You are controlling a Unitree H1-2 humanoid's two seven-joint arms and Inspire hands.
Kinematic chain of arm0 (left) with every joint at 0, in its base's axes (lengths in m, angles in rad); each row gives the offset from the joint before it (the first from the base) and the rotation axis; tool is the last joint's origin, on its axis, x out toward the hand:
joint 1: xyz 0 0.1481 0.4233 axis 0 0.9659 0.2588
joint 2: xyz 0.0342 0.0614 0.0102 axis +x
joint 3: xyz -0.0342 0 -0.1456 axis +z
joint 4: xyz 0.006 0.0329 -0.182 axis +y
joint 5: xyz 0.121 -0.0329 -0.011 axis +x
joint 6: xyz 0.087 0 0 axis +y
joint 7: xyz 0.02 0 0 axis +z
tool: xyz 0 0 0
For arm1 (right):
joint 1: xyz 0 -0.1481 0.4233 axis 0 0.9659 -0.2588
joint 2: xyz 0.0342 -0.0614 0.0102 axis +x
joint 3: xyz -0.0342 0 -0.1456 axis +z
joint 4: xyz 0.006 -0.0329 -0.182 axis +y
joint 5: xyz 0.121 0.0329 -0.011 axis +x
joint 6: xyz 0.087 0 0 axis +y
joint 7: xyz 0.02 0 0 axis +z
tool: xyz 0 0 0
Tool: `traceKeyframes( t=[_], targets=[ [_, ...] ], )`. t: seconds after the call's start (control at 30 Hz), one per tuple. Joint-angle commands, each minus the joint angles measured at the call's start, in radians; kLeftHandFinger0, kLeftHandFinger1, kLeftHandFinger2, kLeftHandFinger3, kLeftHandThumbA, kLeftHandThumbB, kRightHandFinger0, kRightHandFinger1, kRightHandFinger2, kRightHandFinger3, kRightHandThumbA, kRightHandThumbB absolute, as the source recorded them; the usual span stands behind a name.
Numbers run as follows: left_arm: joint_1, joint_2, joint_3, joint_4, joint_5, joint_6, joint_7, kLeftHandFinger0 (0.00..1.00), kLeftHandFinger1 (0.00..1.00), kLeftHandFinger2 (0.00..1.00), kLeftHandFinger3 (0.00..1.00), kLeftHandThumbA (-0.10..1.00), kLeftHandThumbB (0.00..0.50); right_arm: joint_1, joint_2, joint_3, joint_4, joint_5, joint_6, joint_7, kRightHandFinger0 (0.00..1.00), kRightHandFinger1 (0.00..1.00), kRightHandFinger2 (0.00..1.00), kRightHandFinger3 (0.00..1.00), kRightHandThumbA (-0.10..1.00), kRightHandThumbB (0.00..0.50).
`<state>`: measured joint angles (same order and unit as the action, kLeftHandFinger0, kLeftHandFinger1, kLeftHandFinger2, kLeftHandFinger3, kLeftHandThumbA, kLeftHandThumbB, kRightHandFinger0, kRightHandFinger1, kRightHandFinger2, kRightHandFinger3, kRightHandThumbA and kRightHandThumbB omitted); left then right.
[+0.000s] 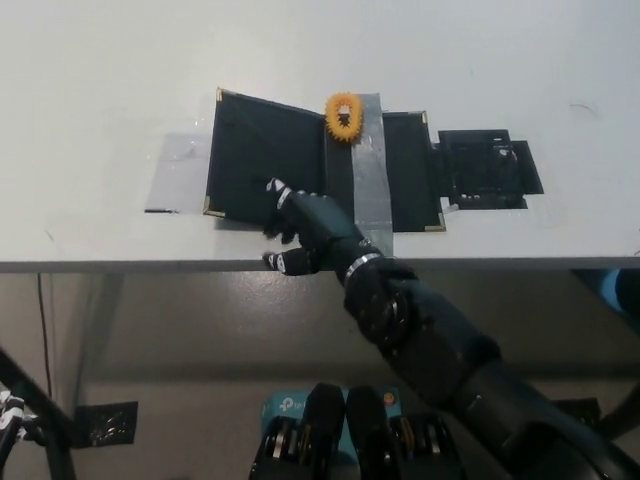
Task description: The robot uses its right hand to push the cover of the diary kept in the middle of the desk towards the left to open it
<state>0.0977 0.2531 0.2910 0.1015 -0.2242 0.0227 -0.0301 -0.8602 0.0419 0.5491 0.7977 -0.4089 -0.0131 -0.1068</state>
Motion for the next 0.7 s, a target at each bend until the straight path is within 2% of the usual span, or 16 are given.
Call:
traceKeyframes(
  t=[0.0, 0.07, 0.13, 0.17, 0.23, 0.37, 0.57, 0.63, 0.67],
  targets=[
    [0.007, 0.021, 0.021, -0.027, 0.002, -0.039, -0.002, 0.34, 0.40, 0.23, 0.41, 0.60, 0.500, -0.013, -0.035, -0.244, -0.349, 0.338, 0.277, 0.282, 1.00, 1.00, 1.00, 1.00, 1.00, 0.290],
    [0.009, 0.022, 0.028, -0.022, -0.003, -0.041, 0.000, 0.33, 0.40, 0.22, 0.41, 0.61, 0.500, -0.011, -0.033, -0.285, -0.404, 0.374, 0.330, 0.304, 1.00, 1.00, 1.00, 1.00, 1.00, 0.280],
    [0.008, 0.022, 0.032, -0.018, -0.009, -0.043, -0.001, 0.34, 0.41, 0.23, 0.40, 0.60, 0.500, 0.002, -0.052, -0.341, -0.503, 0.423, 0.412, 0.332, 1.00, 1.00, 1.00, 1.00, 1.00, 0.309],
    [0.009, 0.021, 0.032, -0.011, -0.008, -0.054, -0.003, 0.33, 0.41, 0.23, 0.40, 0.60, 0.500, 0.006, -0.055, -0.359, -0.531, 0.441, 0.434, 0.339, 1.00, 1.00, 1.00, 1.00, 1.00, 0.301],
    [0.011, 0.013, 0.038, -0.007, -0.013, -0.049, 0.004, 0.32, 0.39, 0.21, 0.37, 0.60, 0.500, 0.037, -0.068, -0.429, -0.623, 0.526, 0.483, 0.343, 1.00, 1.00, 1.00, 1.00, 1.00, 0.322],
    [0.026, 0.008, 0.046, 0.001, -0.021, -0.059, 0.004, 0.34, 0.40, 0.20, 0.36, 0.60, 0.500, 0.059, -0.065, -0.483, -0.642, 0.627, 0.483, 0.327, 1.00, 1.00, 1.00, 1.00, 1.00, 0.327],
    [0.032, 0.007, 0.044, 0.009, -0.013, -0.063, 0.004, 0.33, 0.40, 0.19, 0.36, 0.61, 0.500, 0.133, -0.098, -0.552, -0.682, 0.862, 0.483, 0.237, 1.00, 1.00, 1.00, 1.00, 1.00, 0.277],
    [0.032, 0.006, 0.045, 0.008, -0.014, -0.059, 0.003, 0.34, 0.40, 0.19, 0.36, 0.61, 0.500, 0.140, -0.104, -0.556, -0.689, 0.886, 0.483, 0.227, 1.00, 1.00, 1.00, 1.00, 1.00, 0.275],
    [0.036, 0.006, 0.046, 0.004, -0.012, -0.060, 0.005, 0.34, 0.40, 0.19, 0.36, 0.61, 0.500, 0.168, -0.103, -0.586, -0.704, 0.975, 0.483, 0.177, 1.00, 1.00, 1.00, 1.00, 1.00, 0.269]
  ],
)
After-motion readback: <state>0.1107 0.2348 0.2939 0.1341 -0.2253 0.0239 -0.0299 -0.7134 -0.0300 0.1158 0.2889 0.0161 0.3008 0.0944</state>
